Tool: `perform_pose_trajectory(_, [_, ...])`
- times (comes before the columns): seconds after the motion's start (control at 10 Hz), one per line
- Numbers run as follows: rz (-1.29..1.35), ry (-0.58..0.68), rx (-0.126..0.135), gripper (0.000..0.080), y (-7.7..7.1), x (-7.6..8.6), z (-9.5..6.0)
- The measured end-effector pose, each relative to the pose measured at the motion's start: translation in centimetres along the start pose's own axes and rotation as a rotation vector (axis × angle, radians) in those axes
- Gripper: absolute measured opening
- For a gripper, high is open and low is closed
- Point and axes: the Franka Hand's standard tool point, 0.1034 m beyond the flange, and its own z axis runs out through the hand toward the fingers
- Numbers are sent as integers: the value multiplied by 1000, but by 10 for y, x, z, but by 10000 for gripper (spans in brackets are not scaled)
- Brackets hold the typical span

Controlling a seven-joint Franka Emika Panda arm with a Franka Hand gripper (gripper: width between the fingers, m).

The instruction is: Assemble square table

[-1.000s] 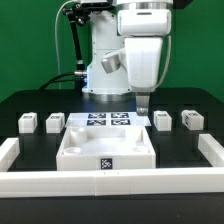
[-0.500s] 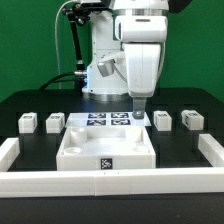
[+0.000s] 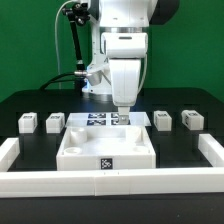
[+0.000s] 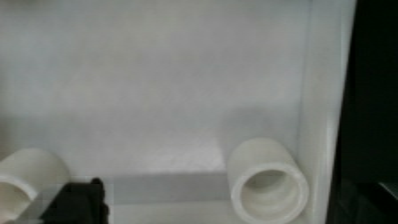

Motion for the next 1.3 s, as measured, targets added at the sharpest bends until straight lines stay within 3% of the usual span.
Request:
perform_pose_trajectory(0.8, [18, 16, 49, 650, -57, -12, 34])
perform_pose_trajectory(1.3, [10, 25, 67, 650, -52, -12, 54])
